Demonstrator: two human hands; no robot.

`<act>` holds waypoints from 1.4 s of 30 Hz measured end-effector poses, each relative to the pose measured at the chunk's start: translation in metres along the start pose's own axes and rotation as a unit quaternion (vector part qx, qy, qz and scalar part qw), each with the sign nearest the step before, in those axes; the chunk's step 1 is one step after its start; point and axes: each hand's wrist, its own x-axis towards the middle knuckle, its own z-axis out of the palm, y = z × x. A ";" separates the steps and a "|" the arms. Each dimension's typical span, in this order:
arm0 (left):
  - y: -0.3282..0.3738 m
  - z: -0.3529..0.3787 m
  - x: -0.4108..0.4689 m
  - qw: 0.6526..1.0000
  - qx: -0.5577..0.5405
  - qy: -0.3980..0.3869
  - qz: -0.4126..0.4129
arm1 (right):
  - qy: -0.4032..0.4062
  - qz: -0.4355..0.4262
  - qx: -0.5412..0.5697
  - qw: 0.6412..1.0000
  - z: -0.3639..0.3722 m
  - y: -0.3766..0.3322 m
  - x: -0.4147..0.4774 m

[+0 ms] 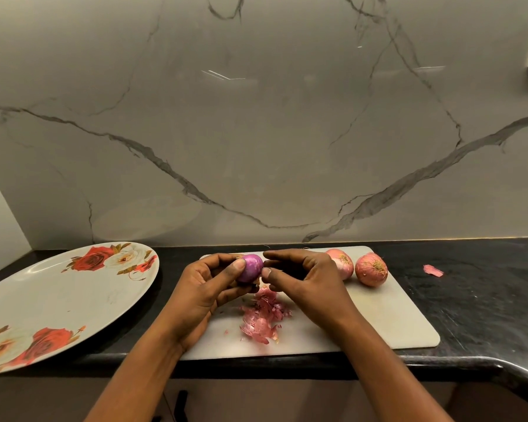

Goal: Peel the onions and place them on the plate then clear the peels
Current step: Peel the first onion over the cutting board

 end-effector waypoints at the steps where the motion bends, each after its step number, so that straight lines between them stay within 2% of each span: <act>1: 0.000 0.001 0.000 1.000 0.004 0.000 0.000 | 0.000 0.000 0.004 1.000 0.000 0.000 0.000; 7: 0.002 0.002 -0.001 1.000 0.012 0.010 -0.013 | 0.050 0.000 -0.004 0.999 -0.001 0.003 0.003; 10: 0.001 0.002 0.000 1.000 0.014 0.010 -0.015 | 0.037 -0.017 -0.033 0.999 -0.001 0.003 0.002; 17: 0.002 0.004 -0.002 1.000 0.028 -0.005 0.005 | -0.002 -0.045 0.016 0.999 -0.001 -0.001 0.000; 26: 0.006 0.008 -0.002 1.000 0.015 0.020 -0.018 | 0.027 -0.037 -0.016 0.999 -0.001 0.003 0.003; 30: 0.008 0.010 -0.001 0.997 -0.009 0.067 -0.034 | 0.021 -0.030 -0.013 0.999 -0.001 0.002 0.001; 33: 0.009 0.012 -0.001 0.996 0.003 0.087 -0.032 | 0.001 -0.057 -0.033 0.998 -0.001 -0.002 -0.003; 37: 0.008 0.015 -0.002 0.995 0.054 0.085 -0.024 | -0.043 -0.108 -0.049 0.992 -0.001 -0.004 -0.002; 42: 0.007 0.015 -0.003 0.993 0.090 0.071 -0.013 | -0.057 -0.090 -0.020 0.994 0.001 -0.004 -0.004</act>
